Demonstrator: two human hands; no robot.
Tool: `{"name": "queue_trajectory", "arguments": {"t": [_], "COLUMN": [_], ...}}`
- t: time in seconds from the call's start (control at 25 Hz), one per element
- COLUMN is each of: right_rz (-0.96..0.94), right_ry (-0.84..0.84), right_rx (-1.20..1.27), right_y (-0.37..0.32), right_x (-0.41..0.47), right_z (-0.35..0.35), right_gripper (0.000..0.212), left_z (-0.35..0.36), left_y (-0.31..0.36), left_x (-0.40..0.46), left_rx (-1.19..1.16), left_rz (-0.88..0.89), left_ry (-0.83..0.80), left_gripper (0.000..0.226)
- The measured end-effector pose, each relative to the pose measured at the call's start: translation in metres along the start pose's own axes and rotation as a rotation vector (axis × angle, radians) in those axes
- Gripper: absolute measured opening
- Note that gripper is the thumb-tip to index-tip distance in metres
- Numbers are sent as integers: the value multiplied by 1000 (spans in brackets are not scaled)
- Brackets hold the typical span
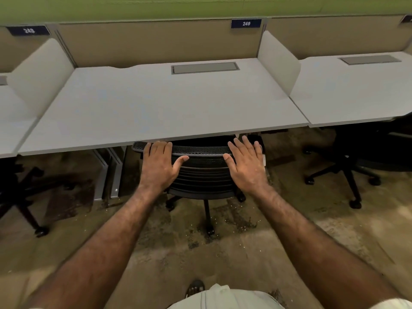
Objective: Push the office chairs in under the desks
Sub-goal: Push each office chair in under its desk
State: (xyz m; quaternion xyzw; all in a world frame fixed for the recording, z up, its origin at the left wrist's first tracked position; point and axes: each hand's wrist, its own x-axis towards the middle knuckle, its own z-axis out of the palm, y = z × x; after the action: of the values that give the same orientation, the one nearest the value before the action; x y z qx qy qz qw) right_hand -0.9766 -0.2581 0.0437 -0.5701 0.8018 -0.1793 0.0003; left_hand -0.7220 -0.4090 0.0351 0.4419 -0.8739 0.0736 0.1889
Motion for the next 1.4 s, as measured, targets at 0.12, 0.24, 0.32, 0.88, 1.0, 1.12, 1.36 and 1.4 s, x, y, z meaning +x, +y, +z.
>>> {"name": "queue_trajectory", "arguments": {"t": [0.12, 0.24, 0.32, 0.88, 1.0, 1.12, 1.36, 1.4], "right_rz": [-24, -48, -62, -157, -166, -177, -191, -195], "right_ry": [14, 4, 2, 97, 88, 91, 81, 75], "right_rx": [6, -4, 0, 40, 30, 17, 17, 17], "right_y": [3, 8, 11, 28, 26, 23, 14, 13], "right_x": [-9, -14, -17, -51, -49, -42, -23, -20], "right_z": [3, 3, 4, -5, -5, -3, 2, 3], "right_gripper": [65, 64, 62, 62, 70, 76, 74, 74], "left_z": [-4, -7, -10, -20, -16, -16, -14, -13], "left_y": [4, 6, 9, 33, 30, 22, 8, 5], "left_x": [-10, -18, -25, -89, -100, -97, -74, -72], "left_rx": [23, 27, 35, -91, -131, -189, -217, -214], "left_rz": [8, 11, 12, -95, -108, -90, -122, -122], "left_ry": [-9, 3, 3, 156, 164, 157, 170, 178], "left_gripper": [88, 81, 77, 77, 70, 63, 56, 56]}}
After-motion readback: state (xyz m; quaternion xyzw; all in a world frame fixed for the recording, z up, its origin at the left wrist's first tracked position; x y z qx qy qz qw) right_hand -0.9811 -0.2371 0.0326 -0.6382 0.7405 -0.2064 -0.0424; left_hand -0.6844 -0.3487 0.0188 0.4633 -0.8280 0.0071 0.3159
